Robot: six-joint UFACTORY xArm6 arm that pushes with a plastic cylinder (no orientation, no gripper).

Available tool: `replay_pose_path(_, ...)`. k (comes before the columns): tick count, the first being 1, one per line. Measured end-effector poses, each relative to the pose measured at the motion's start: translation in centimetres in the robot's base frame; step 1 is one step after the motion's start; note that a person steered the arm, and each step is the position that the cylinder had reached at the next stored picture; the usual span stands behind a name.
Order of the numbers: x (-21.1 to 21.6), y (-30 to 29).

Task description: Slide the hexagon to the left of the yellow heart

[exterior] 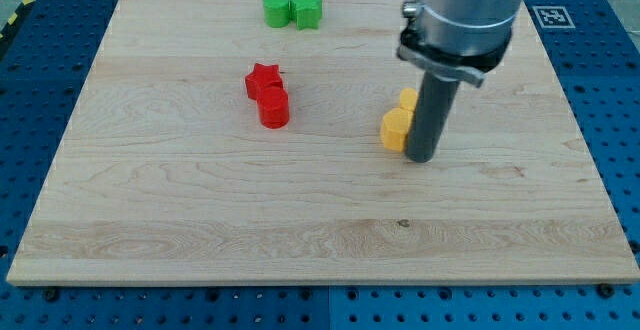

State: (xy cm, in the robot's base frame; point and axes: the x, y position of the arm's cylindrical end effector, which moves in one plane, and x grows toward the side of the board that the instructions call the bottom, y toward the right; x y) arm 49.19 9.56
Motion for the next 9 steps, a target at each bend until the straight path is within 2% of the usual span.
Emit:
replay_pose_path(3,-1.3,0.1)
replay_pose_path(5,-1.3,-3.3)
replay_pose_path(9,-2.6,-3.0)
